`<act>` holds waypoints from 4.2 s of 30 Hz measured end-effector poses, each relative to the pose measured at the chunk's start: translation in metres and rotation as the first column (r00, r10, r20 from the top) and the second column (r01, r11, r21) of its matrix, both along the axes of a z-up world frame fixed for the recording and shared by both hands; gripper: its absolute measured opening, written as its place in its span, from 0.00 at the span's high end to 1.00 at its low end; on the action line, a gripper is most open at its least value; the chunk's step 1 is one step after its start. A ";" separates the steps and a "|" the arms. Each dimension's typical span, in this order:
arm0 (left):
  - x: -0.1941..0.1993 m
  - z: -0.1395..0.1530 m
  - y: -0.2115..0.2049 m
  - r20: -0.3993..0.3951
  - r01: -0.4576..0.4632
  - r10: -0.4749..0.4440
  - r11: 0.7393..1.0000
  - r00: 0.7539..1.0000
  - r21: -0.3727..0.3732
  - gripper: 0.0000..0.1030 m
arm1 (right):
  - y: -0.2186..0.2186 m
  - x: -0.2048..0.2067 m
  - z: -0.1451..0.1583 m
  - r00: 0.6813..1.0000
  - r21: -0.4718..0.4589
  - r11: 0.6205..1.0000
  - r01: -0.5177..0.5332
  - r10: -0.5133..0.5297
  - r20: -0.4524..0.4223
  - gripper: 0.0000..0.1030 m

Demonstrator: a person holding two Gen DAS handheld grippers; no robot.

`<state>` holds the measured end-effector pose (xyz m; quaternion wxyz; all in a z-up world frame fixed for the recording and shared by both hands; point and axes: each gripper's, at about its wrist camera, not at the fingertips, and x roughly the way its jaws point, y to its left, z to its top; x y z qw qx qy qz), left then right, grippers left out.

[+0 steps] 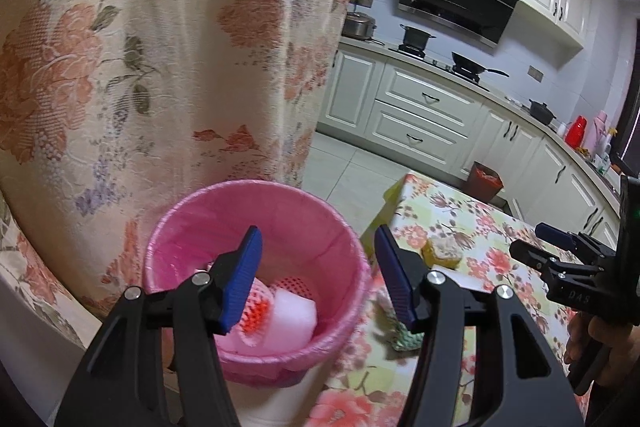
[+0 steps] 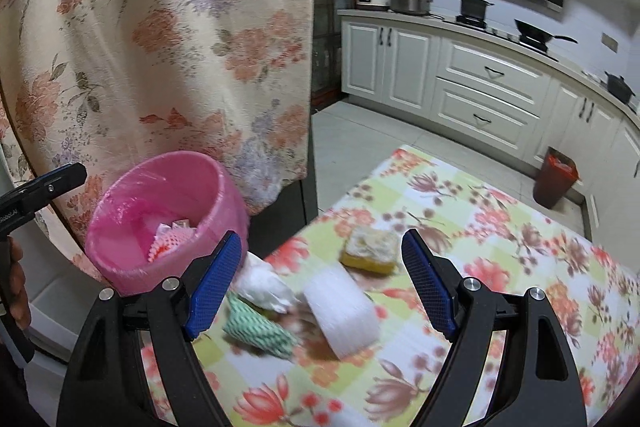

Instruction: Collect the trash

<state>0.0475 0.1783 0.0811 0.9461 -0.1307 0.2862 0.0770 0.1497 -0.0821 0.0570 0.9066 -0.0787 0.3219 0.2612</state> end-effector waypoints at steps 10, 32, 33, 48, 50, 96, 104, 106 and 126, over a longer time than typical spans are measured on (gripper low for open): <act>0.006 -0.006 -0.043 -0.025 0.062 -0.061 0.998 0.998 0.013 0.45 | -0.049 -0.010 -0.016 0.997 0.006 0.998 0.065 -0.065 -0.028 0.23; 0.021 -0.040 -0.110 -0.124 0.159 -0.156 0.987 0.980 0.014 0.44 | -0.110 -0.021 -0.055 0.986 0.018 0.991 0.135 -0.132 -0.102 0.19; 0.022 -0.041 -0.111 -0.127 0.160 -0.157 0.987 0.979 0.015 0.44 | -0.111 -0.021 -0.057 0.985 0.018 0.991 0.135 -0.133 -0.106 0.19; 0.036 -0.070 -0.123 -0.186 0.190 -0.189 0.982 0.964 -0.015 0.44 | -0.110 -0.016 -0.070 0.983 0.005 0.991 0.131 -0.129 -0.131 0.18; 0.038 -0.076 -0.124 -0.195 0.192 -0.192 0.981 0.962 -0.020 0.44 | -0.108 -0.015 -0.071 0.983 0.001 0.992 0.129 -0.128 -0.134 0.18; 0.081 -0.147 -0.135 -0.358 0.249 -0.268 0.963 0.894 -0.099 0.63 | -0.072 0.010 -0.088 0.987 -0.037 0.999 0.028 -0.033 -0.155 0.18; 0.068 -0.128 -0.129 -0.326 0.255 -0.270 0.963 0.906 -0.088 0.63 | -0.050 0.014 -0.087 0.990 -0.053 0.998 -0.016 0.008 -0.142 0.18; 0.066 -0.124 -0.126 -0.321 0.254 -0.268 0.963 0.908 -0.086 0.63 | -0.044 0.015 -0.087 0.990 -0.057 0.998 -0.029 0.021 -0.139 0.18; 0.053 -0.078 -0.096 -0.218 0.206 -0.215 0.976 0.952 -0.065 0.63 | -0.002 0.035 -0.108 0.986 -0.148 0.984 -0.102 0.081 -0.144 0.19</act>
